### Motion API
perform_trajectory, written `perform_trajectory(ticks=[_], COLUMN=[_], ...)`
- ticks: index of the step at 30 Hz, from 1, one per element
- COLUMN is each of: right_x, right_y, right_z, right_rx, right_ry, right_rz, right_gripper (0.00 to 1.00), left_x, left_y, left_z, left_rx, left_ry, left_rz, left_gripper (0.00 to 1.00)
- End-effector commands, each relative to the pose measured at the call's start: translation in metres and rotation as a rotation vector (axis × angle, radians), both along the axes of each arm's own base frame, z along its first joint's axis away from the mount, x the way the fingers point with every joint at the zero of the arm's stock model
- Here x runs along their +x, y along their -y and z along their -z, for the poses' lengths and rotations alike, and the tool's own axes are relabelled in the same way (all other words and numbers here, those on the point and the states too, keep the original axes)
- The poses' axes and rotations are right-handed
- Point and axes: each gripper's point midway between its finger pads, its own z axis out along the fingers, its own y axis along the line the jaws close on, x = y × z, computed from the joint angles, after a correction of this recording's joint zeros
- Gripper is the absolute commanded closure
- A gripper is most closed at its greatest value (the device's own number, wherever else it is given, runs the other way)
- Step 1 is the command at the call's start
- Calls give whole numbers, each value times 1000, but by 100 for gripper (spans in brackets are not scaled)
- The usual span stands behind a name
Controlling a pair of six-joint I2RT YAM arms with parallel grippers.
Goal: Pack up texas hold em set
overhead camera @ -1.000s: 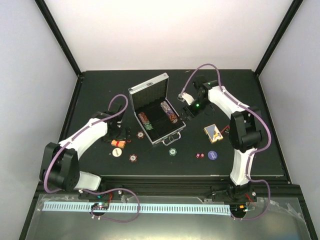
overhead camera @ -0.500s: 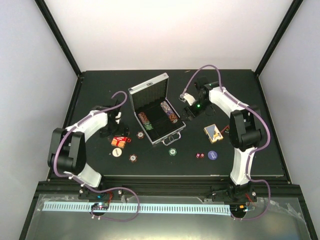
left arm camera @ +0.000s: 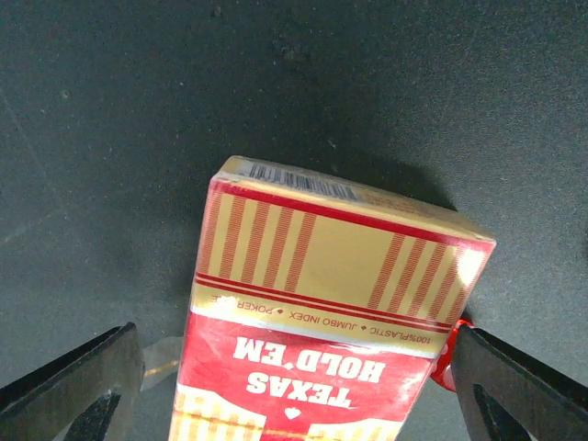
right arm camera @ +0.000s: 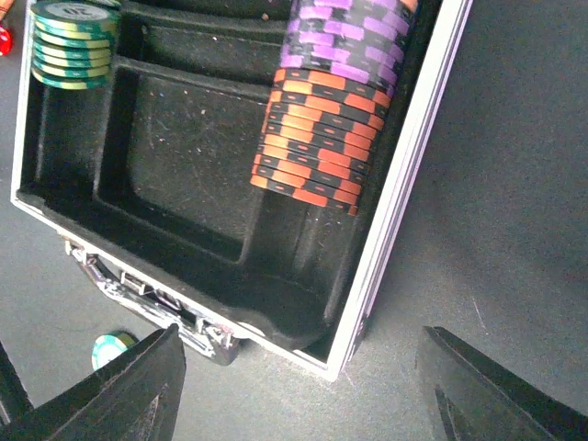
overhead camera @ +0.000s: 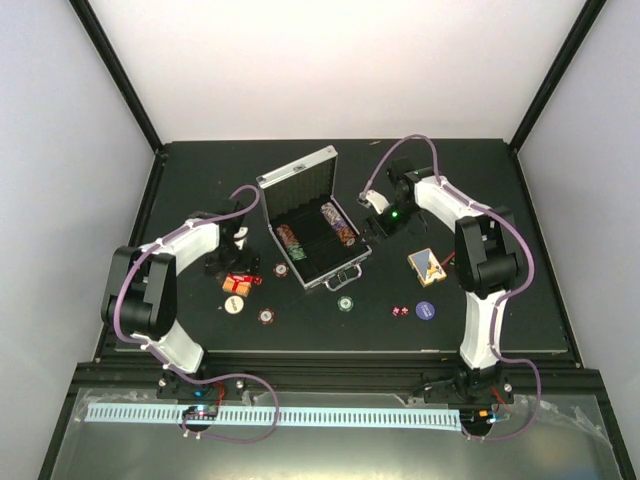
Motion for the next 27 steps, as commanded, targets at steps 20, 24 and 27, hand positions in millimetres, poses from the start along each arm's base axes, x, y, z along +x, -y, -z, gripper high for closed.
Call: perform_trajectory(ticks=[20,24,27], right_x=[-9,-17,-23], right_y=[-1,-3,-5], right_z=[28,34,33], right_rx=[22,39,58], right_ry=[-68,-102,-117], right_rz=[-6,-22,-42], right_gripper=[29,32,33], left_x=[-11,-17,-20], left_y=[7,6,7], left_z=[8,11,14], left_rx=[75,73,68], left_ry=[-18,-33,-45], left_rz=[59,50,43], left_gripper=[24,28,28])
